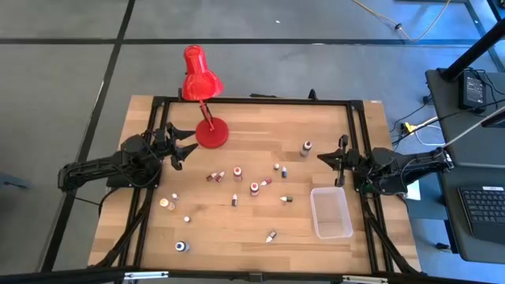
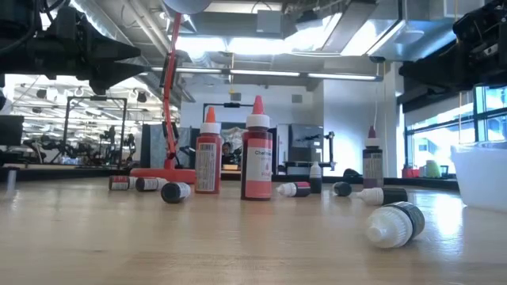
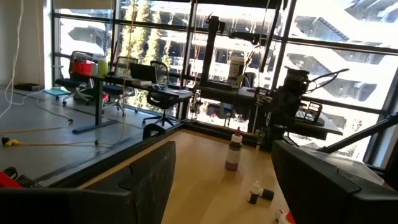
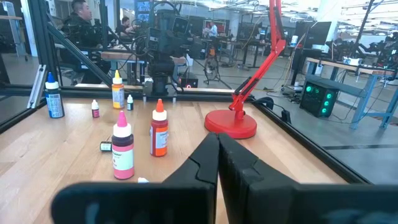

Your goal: Pick & Place food coloring

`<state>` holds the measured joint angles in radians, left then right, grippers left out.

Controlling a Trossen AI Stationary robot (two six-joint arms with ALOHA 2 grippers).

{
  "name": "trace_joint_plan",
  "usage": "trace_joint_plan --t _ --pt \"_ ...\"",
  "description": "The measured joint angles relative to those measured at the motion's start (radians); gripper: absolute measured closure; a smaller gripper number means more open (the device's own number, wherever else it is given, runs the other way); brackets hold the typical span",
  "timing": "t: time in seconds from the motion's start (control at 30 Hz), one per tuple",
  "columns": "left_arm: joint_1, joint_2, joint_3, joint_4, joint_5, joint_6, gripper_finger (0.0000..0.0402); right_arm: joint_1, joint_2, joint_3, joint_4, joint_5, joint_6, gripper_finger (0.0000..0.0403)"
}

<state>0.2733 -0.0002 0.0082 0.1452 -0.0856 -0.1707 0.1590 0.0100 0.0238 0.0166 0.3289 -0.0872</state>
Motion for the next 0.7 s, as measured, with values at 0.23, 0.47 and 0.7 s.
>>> trace_joint_plan --t 0.23,0.47,0.7 --pt "0.0 0.0 0.0 0.0 0.0 0.0 0.0142 0.0 0.0 0.0 0.0 0.0 0.0 0.0389" --pt "0.0 0.0 0.0 0.0 0.0 0.0 0.0142 0.0 0.0 0.0 0.0 0.0 0.0 0.0389" --pt "0.0 0.0 0.0 0.0 0.0 0.0 0.0142 0.0 0.0 0.0 0.0 0.0 0.0 0.0389"
